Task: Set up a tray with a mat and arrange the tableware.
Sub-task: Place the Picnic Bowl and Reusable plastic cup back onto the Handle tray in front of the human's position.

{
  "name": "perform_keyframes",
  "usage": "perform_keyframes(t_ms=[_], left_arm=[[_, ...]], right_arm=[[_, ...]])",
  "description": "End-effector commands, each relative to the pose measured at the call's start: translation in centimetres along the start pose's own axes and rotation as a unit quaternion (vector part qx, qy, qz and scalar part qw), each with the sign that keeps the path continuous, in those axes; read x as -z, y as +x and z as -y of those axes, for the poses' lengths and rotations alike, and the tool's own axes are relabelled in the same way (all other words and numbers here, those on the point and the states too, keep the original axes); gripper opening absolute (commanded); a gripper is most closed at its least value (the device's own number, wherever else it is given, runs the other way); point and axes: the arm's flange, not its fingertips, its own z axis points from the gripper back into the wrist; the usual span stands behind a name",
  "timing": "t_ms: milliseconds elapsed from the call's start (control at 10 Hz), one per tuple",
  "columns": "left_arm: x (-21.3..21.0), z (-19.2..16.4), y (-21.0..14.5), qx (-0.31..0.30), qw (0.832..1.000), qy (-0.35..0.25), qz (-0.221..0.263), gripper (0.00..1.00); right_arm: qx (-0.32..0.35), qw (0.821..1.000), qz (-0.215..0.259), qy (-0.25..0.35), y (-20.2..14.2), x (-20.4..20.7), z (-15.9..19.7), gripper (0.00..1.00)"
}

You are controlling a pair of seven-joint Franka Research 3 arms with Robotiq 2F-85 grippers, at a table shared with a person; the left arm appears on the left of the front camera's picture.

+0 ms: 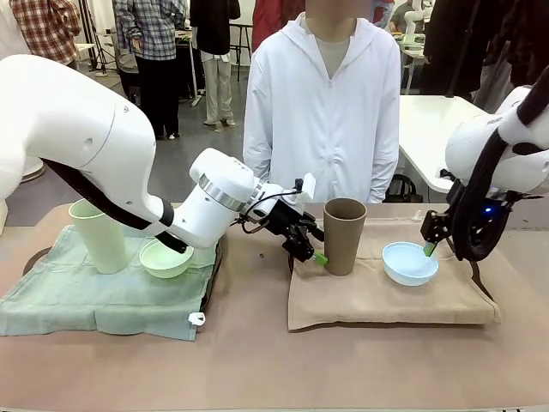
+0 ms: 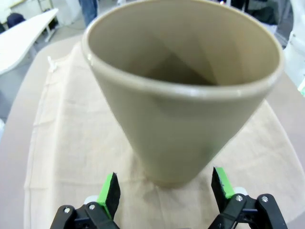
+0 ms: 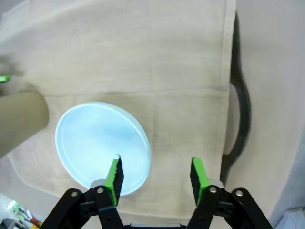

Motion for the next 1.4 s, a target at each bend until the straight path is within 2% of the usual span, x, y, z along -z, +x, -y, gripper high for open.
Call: perform_keyframes(t_ms=[0,100,200,400,600,700,1000,1200,1300], left_arm=[[-3.2,1.9,0.4,-0.016,0.999,-0.006,-0.047,1.00],[-4.7,2.7,0.8,-0.032,0.998,-0.007,-0.061,1.00],[-6.9,3.5,1.6,-0.060,0.994,-0.003,-0.095,1.00],[-11.6,4.7,3.6,-0.168,0.971,0.063,-0.157,1.00],[-16.3,5.9,5.2,-0.260,0.934,0.147,-0.194,1.00],[-18.2,6.4,5.9,-0.305,0.904,0.195,-0.227,1.00],[-22.2,9.7,9.2,-0.400,0.823,0.252,-0.315,1.00],[-23.2,11.2,10.8,-0.426,0.790,0.283,-0.339,1.00],[-23.4,12.1,11.2,-0.436,0.785,0.283,-0.337,1.00]], right_arm=[[-0.018,1.000,0.001,0.011,-2.2,-1.7,1.2,0.88],[-0.022,1.000,-0.001,0.009,-2.9,-2.7,1.3,0.88],[-0.026,1.000,-0.001,0.007,-3.8,-4.2,1.2,0.88],[-0.011,1.000,-0.004,-0.011,-5.4,-7.0,1.1,0.88],[-0.018,1.000,-0.007,-0.015,-7.0,-8.9,0.8,0.88],[-0.016,1.000,-0.005,-0.021,-7.3,-9.6,0.8,0.88],[-0.011,1.000,0.002,-0.026,-7.7,-11.1,0.4,0.88],[-0.009,0.999,0.001,-0.032,-7.4,-11.6,0.2,0.88],[-0.010,0.999,-0.006,-0.036,-7.2,-11.7,0.1,0.88]])
